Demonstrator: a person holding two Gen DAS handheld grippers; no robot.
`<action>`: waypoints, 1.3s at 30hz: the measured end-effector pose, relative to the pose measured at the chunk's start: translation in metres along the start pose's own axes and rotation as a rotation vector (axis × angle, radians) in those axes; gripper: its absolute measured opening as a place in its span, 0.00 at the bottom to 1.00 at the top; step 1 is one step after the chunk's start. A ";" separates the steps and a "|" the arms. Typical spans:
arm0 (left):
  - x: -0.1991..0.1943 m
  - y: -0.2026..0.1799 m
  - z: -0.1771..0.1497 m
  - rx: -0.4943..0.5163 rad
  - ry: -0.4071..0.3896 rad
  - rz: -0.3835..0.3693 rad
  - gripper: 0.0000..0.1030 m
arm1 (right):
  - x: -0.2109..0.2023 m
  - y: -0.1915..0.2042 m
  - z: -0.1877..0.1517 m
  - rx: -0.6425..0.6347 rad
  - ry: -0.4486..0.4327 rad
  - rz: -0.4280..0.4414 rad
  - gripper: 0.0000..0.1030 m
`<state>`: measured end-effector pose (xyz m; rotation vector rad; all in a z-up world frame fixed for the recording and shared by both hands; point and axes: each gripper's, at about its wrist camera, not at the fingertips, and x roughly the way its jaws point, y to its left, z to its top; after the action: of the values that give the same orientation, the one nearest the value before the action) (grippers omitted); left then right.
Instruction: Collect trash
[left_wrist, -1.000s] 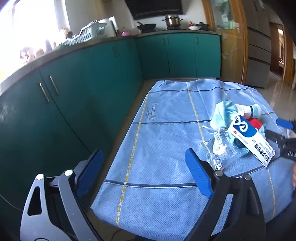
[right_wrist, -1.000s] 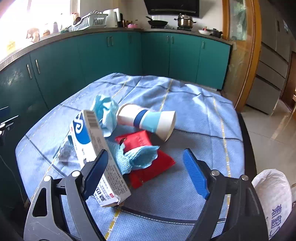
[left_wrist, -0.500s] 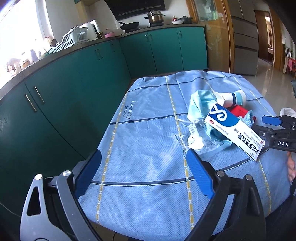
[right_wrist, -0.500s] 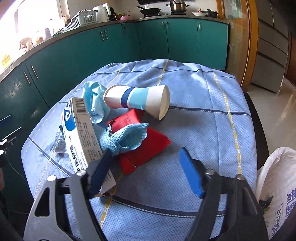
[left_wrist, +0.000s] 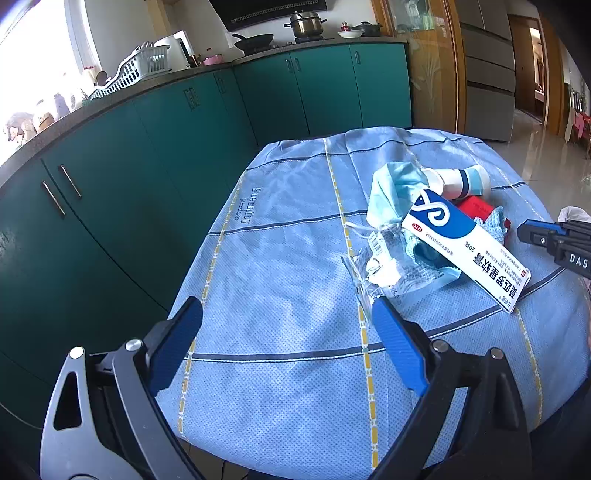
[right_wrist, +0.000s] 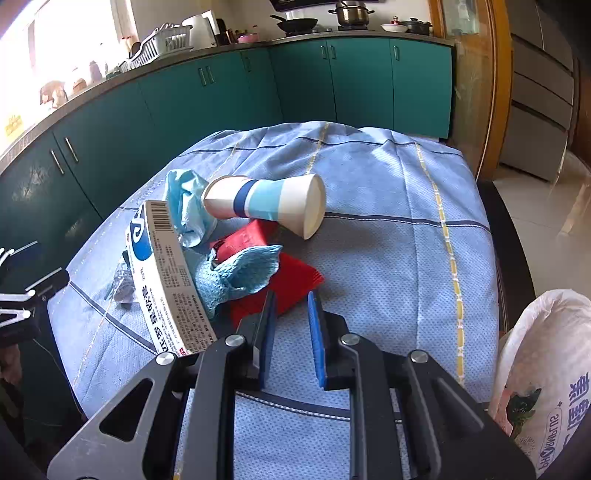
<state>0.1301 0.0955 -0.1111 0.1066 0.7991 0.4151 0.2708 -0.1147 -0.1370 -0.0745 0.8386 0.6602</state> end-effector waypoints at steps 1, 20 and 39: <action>0.001 -0.001 0.000 0.001 0.003 0.000 0.90 | 0.000 0.000 0.000 0.002 0.000 0.002 0.19; 0.007 -0.003 -0.004 0.002 0.029 0.010 0.91 | 0.001 0.032 -0.007 -0.105 0.001 0.061 0.64; 0.009 -0.005 -0.007 0.008 0.040 0.012 0.91 | 0.013 0.065 -0.022 -0.238 0.064 0.141 0.55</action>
<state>0.1324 0.0942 -0.1236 0.1111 0.8396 0.4268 0.2258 -0.0627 -0.1488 -0.2542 0.8287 0.8927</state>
